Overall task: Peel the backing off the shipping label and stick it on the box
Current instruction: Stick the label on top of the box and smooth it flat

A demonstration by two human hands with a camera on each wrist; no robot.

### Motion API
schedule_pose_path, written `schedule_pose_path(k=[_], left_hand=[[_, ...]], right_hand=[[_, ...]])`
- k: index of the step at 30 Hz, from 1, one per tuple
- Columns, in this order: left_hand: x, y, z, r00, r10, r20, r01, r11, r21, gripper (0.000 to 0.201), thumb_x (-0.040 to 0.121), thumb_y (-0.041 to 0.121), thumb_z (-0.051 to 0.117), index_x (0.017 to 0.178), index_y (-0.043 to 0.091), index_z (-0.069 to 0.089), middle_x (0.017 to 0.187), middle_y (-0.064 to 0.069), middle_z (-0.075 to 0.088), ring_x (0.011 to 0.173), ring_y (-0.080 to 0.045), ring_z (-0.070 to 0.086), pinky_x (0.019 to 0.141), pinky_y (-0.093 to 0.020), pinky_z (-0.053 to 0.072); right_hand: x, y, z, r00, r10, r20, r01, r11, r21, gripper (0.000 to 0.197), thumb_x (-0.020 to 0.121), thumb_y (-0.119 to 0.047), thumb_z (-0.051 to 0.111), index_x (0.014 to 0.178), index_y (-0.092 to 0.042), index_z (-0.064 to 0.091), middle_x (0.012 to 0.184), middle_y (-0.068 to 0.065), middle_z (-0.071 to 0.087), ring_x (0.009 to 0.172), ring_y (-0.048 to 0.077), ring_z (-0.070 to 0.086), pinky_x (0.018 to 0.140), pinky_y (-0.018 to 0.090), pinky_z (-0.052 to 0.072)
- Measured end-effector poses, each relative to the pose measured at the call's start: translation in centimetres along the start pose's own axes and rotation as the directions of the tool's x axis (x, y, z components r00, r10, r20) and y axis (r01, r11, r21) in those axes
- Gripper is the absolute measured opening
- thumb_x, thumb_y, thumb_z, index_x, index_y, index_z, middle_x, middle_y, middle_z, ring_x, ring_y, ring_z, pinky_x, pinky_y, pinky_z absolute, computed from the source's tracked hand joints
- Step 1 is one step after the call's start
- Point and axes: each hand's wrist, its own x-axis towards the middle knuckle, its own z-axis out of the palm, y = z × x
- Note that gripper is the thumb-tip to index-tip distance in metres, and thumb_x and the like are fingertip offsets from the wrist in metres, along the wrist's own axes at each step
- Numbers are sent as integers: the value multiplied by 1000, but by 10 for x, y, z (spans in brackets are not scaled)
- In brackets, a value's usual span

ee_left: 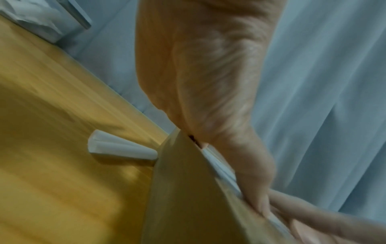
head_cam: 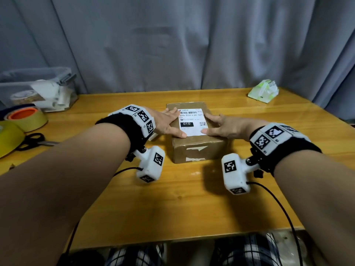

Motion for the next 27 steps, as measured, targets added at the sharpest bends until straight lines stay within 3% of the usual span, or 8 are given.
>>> schedule_pose_path(k=[2, 4, 6, 8, 11, 15, 21, 27], left_hand=[[-1, 1, -2, 1000, -3, 4, 3, 1000, -6, 103, 81, 69, 41, 149, 18, -16, 159, 1, -20, 147, -20, -15, 118, -49, -6], [-4, 8, -2, 998, 11, -57, -13, 999, -31, 94, 85, 69, 32, 150, 18, -11, 158, -1, -21, 147, -21, -17, 118, -51, -8], [-4, 17, 3, 980, 39, -198, -58, 994, -93, 79, 90, 65, 18, 151, 20, -3, 159, 0, -20, 147, -19, -17, 119, -51, -10], [-2, 25, 12, 956, 65, -287, -93, 992, -85, 68, 94, 59, 13, 151, 25, 4, 160, 2, -14, 148, -19, -15, 118, -51, -11], [3, 26, 23, 972, 37, -230, -53, 996, -64, 61, 96, 55, 18, 151, 31, 3, 161, 6, -7, 149, -20, -10, 118, -53, -8], [-2, 18, 23, 988, -26, -155, 22, 999, -25, 68, 89, 67, 20, 148, 41, -3, 160, 10, -14, 149, -21, -11, 118, -56, -6], [-18, 0, 27, 991, -66, -116, 64, 998, -14, 79, 83, 74, 26, 146, 44, -9, 159, 10, -20, 148, -24, -11, 117, -57, -5], [-24, -1, 39, 985, -74, -155, 58, 992, -108, 82, 84, 73, 27, 147, 39, -11, 158, 10, -20, 148, -22, -13, 117, -56, -7]], right_hand=[[-12, 3, -4, 999, -41, 13, 40, 996, 76, 82, 84, -51, 58, 148, -39, 8, 162, 7, -2, 149, 25, 1, 121, 42, 2], [-14, 2, -4, 995, -82, -55, 89, 986, 142, 77, 85, -46, 61, 148, -39, 17, 162, 5, 0, 149, 23, 0, 121, 45, 2], [-9, -7, 1, 975, -109, -193, 138, 980, 142, 61, 92, -45, 49, 147, -34, 25, 162, 2, 2, 149, 22, -1, 121, 48, 0], [0, -21, 9, 957, -141, -254, 158, 986, 48, 50, 99, -41, 34, 147, -31, 28, 162, -1, 4, 149, 22, -2, 118, 56, -4], [9, -34, 24, 970, -127, -207, 117, 991, -58, 47, 102, -34, 22, 148, -32, 21, 162, -6, 4, 150, 19, -1, 116, 59, -6], [10, -22, 33, 979, -118, -164, 94, 985, -144, 50, 101, -36, 16, 150, -33, 10, 161, -12, -1, 149, 16, -4, 115, 61, -6], [0, -9, 26, 995, -53, -80, 42, 990, -137, 49, 100, -45, 16, 148, -45, 5, 160, -16, -10, 149, 25, -7, 112, 61, -9], [-15, -6, 19, 993, -115, -8, 115, 993, -24, 52, 103, -22, 26, 151, -24, 5, 161, 4, -11, 149, 26, -4, 121, 35, -3]])
